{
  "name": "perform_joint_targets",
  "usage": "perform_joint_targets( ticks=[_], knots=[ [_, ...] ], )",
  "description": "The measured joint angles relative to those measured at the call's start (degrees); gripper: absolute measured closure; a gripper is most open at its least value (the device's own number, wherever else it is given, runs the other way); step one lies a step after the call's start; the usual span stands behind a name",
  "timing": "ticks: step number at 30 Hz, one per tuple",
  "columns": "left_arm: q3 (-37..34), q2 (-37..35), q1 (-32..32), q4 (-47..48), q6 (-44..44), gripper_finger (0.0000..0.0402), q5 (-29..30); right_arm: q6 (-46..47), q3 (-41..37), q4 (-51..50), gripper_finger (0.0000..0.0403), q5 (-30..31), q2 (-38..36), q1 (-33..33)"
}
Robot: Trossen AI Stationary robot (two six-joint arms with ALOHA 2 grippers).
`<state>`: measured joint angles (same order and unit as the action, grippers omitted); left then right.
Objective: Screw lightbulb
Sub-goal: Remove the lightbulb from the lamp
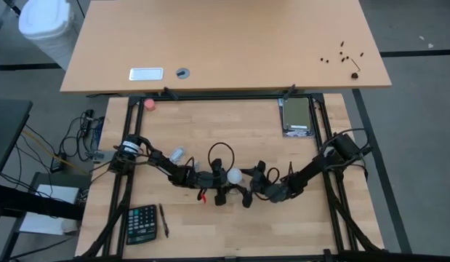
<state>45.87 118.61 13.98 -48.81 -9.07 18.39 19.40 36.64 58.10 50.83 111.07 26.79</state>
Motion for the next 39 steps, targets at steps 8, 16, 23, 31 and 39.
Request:
perform_joint_targets(
  ticks=[8, 16, 23, 31, 39],
  knots=[
    [-0.02, 0.0, 0.0, -0.16, 0.03, 0.0206, 0.05, -9.65, 0.02, 22.97, 0.0097, 0.53, 9.65, -0.04],
    [-0.02, 0.02, 0.0, -0.18, 0.01, 0.0206, 0.07, -11.39, 0.02, 23.51, 0.0102, 2.01, 10.46, -0.07],
    [-0.02, 0.02, -0.02, -0.18, -0.05, 0.0206, 0.19, -12.93, 0.02, 24.14, 0.0188, 0.28, 10.46, -0.33],
    [-0.04, 0.02, -0.02, -0.16, -0.12, 0.0206, 0.22, -14.21, -0.04, 24.1, 0.0257, 0.19, 10.48, -0.31],
    [0.04, 0.07, 0.0, -0.11, -0.04, 0.0206, -0.18, -13.9, -4.08, 25.91, 0.0257, -4.88, 8.73, -0.41]
  ],
)
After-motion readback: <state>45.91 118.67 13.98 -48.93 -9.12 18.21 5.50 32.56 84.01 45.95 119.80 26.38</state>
